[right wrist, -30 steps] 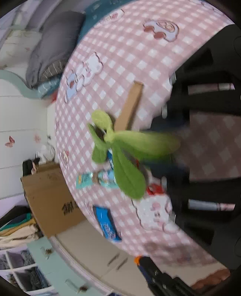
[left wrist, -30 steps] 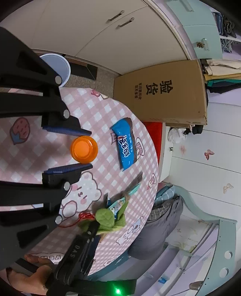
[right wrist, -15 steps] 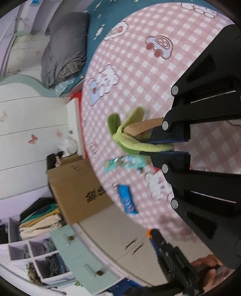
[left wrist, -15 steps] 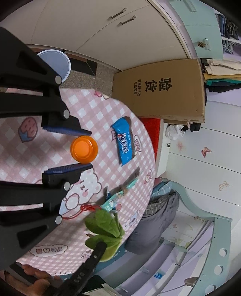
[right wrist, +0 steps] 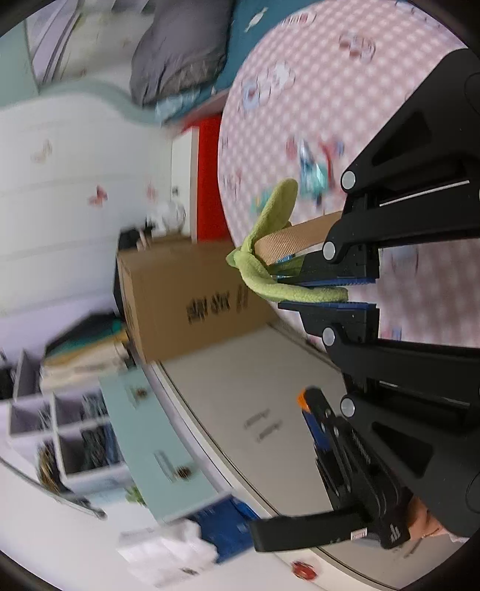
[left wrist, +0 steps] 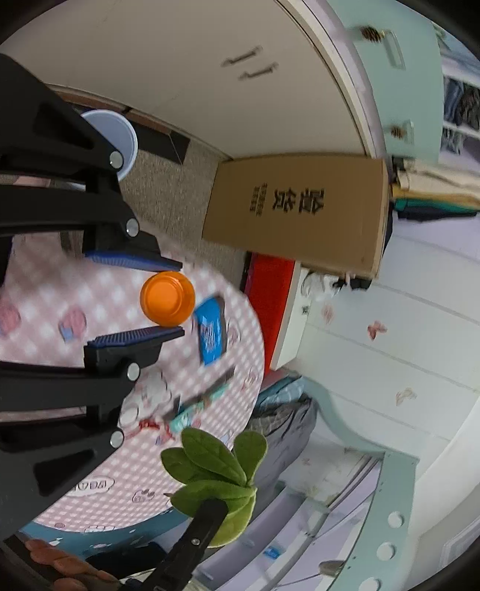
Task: Collect trash
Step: 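Grasp the orange cap with the left gripper while the right grasps the green leaf toy, then carry the cap and leaf toy to the wastebasket and open both grippers, then move both tools back over the table toward the blue wrapper and tube, then grasp the blue snack wrapper with the left gripper while the right grasps the red string, then carry the wrapper and string to the wastebasket and open both grippers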
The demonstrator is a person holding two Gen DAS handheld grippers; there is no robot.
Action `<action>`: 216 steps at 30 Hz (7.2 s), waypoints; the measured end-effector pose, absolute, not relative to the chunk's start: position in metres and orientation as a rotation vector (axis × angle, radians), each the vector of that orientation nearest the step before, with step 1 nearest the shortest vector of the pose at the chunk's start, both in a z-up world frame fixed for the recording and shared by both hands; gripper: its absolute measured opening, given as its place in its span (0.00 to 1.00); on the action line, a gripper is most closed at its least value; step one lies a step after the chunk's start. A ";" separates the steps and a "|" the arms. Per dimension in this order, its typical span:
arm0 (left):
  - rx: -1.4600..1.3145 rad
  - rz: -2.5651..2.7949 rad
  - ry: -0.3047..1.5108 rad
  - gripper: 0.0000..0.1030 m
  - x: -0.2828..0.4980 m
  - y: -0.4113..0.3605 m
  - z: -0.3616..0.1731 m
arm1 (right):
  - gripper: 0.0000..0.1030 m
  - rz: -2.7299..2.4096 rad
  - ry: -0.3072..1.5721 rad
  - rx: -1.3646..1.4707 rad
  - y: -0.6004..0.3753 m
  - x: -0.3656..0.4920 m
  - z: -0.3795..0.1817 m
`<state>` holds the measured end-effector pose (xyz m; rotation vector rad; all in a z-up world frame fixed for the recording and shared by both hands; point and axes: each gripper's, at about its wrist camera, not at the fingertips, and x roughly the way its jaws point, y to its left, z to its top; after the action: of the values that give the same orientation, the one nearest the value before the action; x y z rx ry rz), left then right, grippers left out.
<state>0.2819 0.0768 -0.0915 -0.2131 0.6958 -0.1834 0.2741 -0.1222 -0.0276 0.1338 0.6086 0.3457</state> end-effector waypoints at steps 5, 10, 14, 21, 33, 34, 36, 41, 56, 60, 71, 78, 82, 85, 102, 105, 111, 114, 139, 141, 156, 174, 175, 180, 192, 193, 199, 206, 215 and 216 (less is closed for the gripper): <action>-0.248 -0.091 0.709 0.28 0.278 0.132 -0.105 | 0.06 0.476 0.662 0.092 -0.045 0.286 -0.042; -0.293 0.028 0.753 0.28 0.279 0.200 -0.134 | 0.06 0.578 0.729 0.036 0.031 0.301 -0.066; -0.335 0.112 0.805 0.27 0.282 0.250 -0.166 | 0.06 0.642 0.799 -0.010 0.094 0.319 -0.097; -0.396 0.268 0.888 0.27 0.296 0.319 -0.223 | 0.07 0.703 0.919 -0.112 0.178 0.360 -0.164; -0.413 0.376 1.014 0.28 0.322 0.361 -0.295 | 0.61 0.597 1.039 -0.121 0.204 0.394 -0.273; -0.407 0.377 1.020 0.28 0.323 0.361 -0.299 | 0.61 0.576 1.034 -0.118 0.201 0.392 -0.276; -0.403 0.373 1.028 0.28 0.325 0.358 -0.303 | 0.63 0.541 1.028 -0.144 0.197 0.390 -0.281; -0.393 0.354 1.038 0.28 0.328 0.348 -0.309 | 0.64 0.504 1.003 -0.162 0.187 0.387 -0.284; -0.341 0.314 1.047 0.28 0.341 0.321 -0.307 | 0.67 0.414 0.960 -0.109 0.161 0.389 -0.279; -0.330 0.308 1.047 0.28 0.348 0.315 -0.303 | 0.67 0.400 0.956 -0.091 0.156 0.391 -0.278; -0.327 0.303 1.039 0.57 0.362 0.307 -0.296 | 0.68 0.373 0.950 -0.049 0.145 0.395 -0.277; -0.321 0.346 1.026 0.70 0.361 0.310 -0.297 | 0.68 0.378 0.959 -0.035 0.142 0.396 -0.278; -0.312 0.353 1.028 0.71 0.360 0.309 -0.296 | 0.68 0.385 0.961 -0.032 0.142 0.396 -0.278; -0.310 0.359 1.024 0.71 0.356 0.310 -0.294 | 0.68 0.389 0.965 -0.031 0.142 0.395 -0.278; -0.276 0.481 0.845 0.74 0.282 0.317 -0.208 | 0.68 0.524 0.833 -0.025 0.142 0.334 -0.193; -0.281 0.477 0.788 0.74 0.268 0.310 -0.180 | 0.68 0.512 0.787 -0.015 0.124 0.317 -0.163; -0.256 0.383 0.712 0.78 0.252 0.262 -0.132 | 0.70 0.469 0.714 0.008 0.070 0.295 -0.120; -0.231 0.333 0.711 0.79 0.252 0.232 -0.124 | 0.70 0.423 0.697 0.023 0.032 0.289 -0.106; 0.064 -0.058 0.791 0.81 0.311 0.004 -0.126 | 0.49 0.119 0.882 0.107 -0.201 0.333 -0.161; 0.131 -0.075 0.787 0.81 0.323 -0.006 -0.129 | 0.22 0.127 0.886 0.084 -0.199 0.337 -0.161; 0.357 -0.226 0.800 0.81 0.409 -0.051 -0.153 | 0.09 0.133 0.858 0.218 -0.224 0.351 -0.157; 0.293 -0.251 0.790 0.16 0.400 -0.062 -0.151 | 0.09 0.138 0.834 0.197 -0.221 0.339 -0.151; 0.274 -0.251 0.786 0.15 0.395 -0.059 -0.149 | 0.09 0.145 0.832 0.196 -0.219 0.334 -0.148; 0.144 -0.262 0.782 0.11 0.370 -0.039 -0.133 | 0.09 0.191 0.799 0.198 -0.205 0.317 -0.124; -0.102 -0.224 0.723 0.09 0.313 0.042 -0.098 | 0.09 0.392 0.724 0.164 -0.111 0.293 -0.057; -0.116 -0.218 0.719 0.09 0.309 0.052 -0.097 | 0.09 0.407 0.724 0.157 -0.101 0.292 -0.057; -0.182 -0.133 0.714 0.09 0.291 0.114 -0.104 | 0.09 0.535 0.775 0.132 -0.022 0.306 -0.072; -0.242 0.012 0.755 0.09 0.282 0.192 -0.144 | 0.09 0.633 0.873 0.076 0.072 0.330 -0.119; -0.347 0.214 0.855 0.09 0.288 0.290 -0.221 | 0.09 0.686 1.013 0.009 0.164 0.368 -0.206; -0.357 0.230 0.864 0.09 0.289 0.299 -0.228 | 0.09 0.687 1.025 0.003 0.172 0.371 -0.217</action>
<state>0.2890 0.2991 -0.2283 -0.3568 0.8643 0.2299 0.3715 0.1721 -0.2165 0.0026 1.0254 0.6874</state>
